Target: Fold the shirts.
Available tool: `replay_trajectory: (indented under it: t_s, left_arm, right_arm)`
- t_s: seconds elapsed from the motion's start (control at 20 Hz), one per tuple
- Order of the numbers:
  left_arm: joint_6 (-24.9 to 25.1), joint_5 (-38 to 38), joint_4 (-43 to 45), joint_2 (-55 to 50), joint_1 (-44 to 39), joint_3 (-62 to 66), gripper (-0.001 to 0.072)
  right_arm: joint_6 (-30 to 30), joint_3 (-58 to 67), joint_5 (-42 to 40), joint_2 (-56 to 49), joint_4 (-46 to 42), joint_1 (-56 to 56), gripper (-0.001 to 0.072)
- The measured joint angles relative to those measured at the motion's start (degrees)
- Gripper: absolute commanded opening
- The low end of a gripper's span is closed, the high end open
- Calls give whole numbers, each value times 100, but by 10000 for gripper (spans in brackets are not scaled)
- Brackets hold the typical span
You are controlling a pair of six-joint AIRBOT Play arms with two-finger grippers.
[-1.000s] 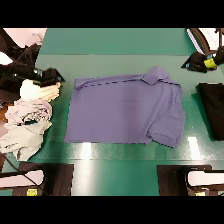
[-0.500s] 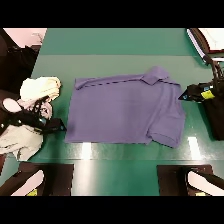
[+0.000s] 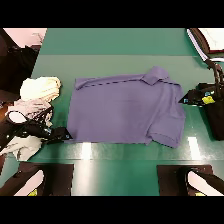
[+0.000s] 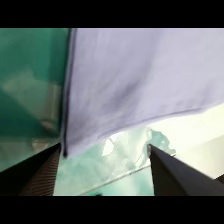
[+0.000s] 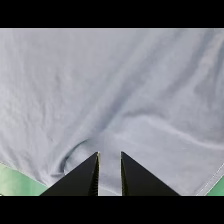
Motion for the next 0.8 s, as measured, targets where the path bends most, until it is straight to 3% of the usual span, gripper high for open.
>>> replay_trajectory:
  t_s: [0.05, 0.1, 0.15, 0.25, 0.3, 0.35, 0.6, 0.65, 0.75, 0.8]
  left_arm:
    - [17, 61, -70, 0, 0, -26, 552]
    - [33, 149, -76, 0, 0, -52, 370]
    - [55, 289, -68, -7, 0, -83, 261]
    - [63, 328, -101, -11, 0, -157, 256]
    - [63, 323, -138, -9, 0, -190, 117]
    - [66, 343, -129, -11, 0, -219, 26]
    - [68, 221, -122, -4, -4, -50, 25]
    - [68, 164, -138, -2, -4, 70, 25]
    - [68, 74, -164, 0, -4, 334, 25]
    - [70, 55, -170, 0, -4, 461, 26]
  right_arm:
    - [-4, -4, -7, 9, 0, 0, 163]
    - [-7, -7, -7, 11, 0, 0, 163]
    - [-9, -11, -11, 13, 0, 0, 163]
    - [-9, -11, -33, 17, 0, 0, 163]
    - [-9, -11, -35, 20, 0, 0, 163]
    - [-9, -11, -37, 20, 0, 0, 163]
    - [-11, -103, 170, 55, -37, -328, 167]
    - [-9, -247, 247, 114, -44, -529, 197]
    - [-9, -719, 313, 291, -59, -1040, 465]
    - [-9, -1021, 323, 387, -63, -1329, 478]
